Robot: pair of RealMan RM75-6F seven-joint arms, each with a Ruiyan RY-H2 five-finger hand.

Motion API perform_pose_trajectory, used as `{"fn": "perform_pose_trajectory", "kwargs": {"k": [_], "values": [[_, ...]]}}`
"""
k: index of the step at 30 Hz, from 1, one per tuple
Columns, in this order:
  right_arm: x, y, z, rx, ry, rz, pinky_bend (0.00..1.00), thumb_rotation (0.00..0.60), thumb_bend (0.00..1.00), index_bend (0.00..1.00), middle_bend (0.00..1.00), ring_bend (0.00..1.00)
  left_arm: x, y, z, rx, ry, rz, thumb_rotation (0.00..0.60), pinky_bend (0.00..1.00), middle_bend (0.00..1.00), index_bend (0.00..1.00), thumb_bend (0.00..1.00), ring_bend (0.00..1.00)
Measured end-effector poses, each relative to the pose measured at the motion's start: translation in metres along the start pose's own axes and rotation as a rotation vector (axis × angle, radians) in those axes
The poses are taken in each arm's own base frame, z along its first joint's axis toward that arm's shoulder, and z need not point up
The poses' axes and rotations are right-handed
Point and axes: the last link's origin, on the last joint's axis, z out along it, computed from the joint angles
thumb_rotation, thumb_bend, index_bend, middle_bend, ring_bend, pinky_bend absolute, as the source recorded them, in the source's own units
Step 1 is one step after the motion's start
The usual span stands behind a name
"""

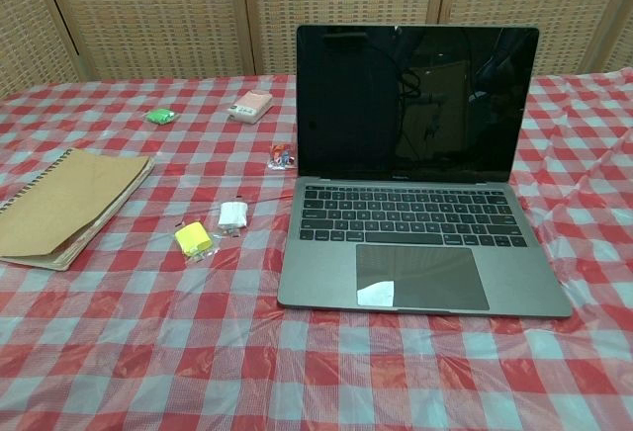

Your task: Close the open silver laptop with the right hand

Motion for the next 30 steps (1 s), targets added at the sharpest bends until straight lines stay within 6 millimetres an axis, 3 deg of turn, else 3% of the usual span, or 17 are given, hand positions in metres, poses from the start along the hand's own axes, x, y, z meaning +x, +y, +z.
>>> {"fn": "perform_pose_trajectory", "kwargs": {"k": [5,7,12,14,21,30], "values": [[-0.002,0.000,0.000,0.000,-0.012,-0.003,0.00,0.600,0.00,0.00,0.00,0.00,0.001,0.000,0.000,0.003,-0.002,-0.001,0.600,0.00,0.00,0.00,0.00,0.00],[-0.002,0.001,0.001,-0.001,-0.016,-0.002,0.00,0.600,0.11,0.00,0.00,0.00,0.001,-0.001,0.000,0.005,-0.002,-0.004,0.600,0.00,0.00,0.00,0.00,0.00],[0.004,0.003,0.018,0.000,0.020,0.019,0.00,0.600,0.81,0.00,0.00,0.00,0.000,-0.003,0.001,0.013,-0.009,-0.005,0.600,0.00,0.00,0.00,0.00,0.00],[0.010,0.003,0.033,0.009,0.052,0.022,0.00,0.600,0.96,0.00,0.00,0.00,-0.002,-0.004,0.004,0.016,-0.014,-0.004,0.600,0.00,0.00,0.00,0.00,0.00],[0.029,-0.010,0.101,0.047,0.035,0.103,0.07,0.600,1.00,0.05,0.06,0.00,-0.005,-0.008,0.015,0.043,-0.020,-0.005,0.600,0.00,0.00,0.00,0.00,0.00],[0.047,-0.060,0.211,0.093,-0.165,0.319,0.09,0.600,1.00,0.12,0.11,0.06,-0.011,-0.014,0.029,0.092,-0.043,0.005,0.600,0.00,0.00,0.00,0.00,0.00]]}}
